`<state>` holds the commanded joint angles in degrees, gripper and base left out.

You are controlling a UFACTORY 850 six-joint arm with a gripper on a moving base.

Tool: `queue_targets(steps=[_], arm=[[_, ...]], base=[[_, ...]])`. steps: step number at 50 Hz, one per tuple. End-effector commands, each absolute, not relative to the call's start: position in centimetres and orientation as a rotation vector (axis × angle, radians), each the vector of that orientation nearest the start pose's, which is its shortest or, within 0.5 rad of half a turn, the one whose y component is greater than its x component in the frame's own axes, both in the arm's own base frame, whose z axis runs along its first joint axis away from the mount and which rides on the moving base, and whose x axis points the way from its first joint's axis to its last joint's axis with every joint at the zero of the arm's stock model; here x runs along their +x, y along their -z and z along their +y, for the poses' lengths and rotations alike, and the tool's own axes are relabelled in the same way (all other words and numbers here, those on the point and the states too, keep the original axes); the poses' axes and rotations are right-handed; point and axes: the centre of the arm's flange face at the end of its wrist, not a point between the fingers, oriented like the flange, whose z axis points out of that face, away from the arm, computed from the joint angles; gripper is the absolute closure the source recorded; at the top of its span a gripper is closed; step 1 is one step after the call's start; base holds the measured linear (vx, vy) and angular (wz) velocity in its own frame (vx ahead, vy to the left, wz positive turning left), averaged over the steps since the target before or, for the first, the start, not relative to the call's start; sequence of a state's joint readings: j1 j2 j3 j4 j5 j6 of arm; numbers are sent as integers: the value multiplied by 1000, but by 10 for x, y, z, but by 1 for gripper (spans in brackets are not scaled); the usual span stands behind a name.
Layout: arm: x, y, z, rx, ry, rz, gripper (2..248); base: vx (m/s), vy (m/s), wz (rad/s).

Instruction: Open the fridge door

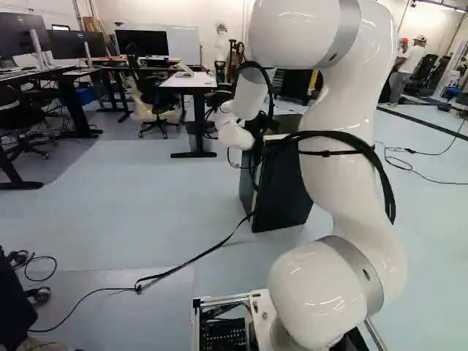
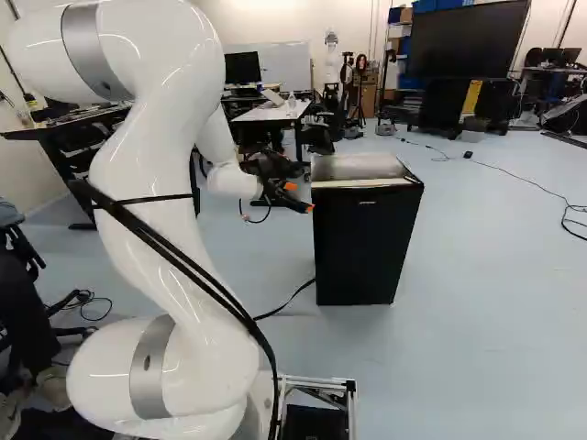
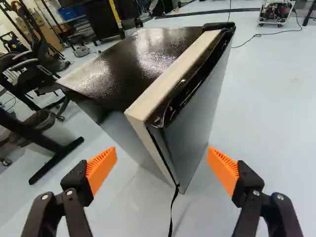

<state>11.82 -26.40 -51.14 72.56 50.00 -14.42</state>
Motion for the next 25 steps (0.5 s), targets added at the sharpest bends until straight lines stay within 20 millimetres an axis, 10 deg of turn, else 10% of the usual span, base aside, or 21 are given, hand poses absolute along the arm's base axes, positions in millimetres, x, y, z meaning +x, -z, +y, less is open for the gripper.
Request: queue_targets(steps=[25], arm=[[536,-345,33,-2603,1684,1475,3]], base=[[0,0,0]])
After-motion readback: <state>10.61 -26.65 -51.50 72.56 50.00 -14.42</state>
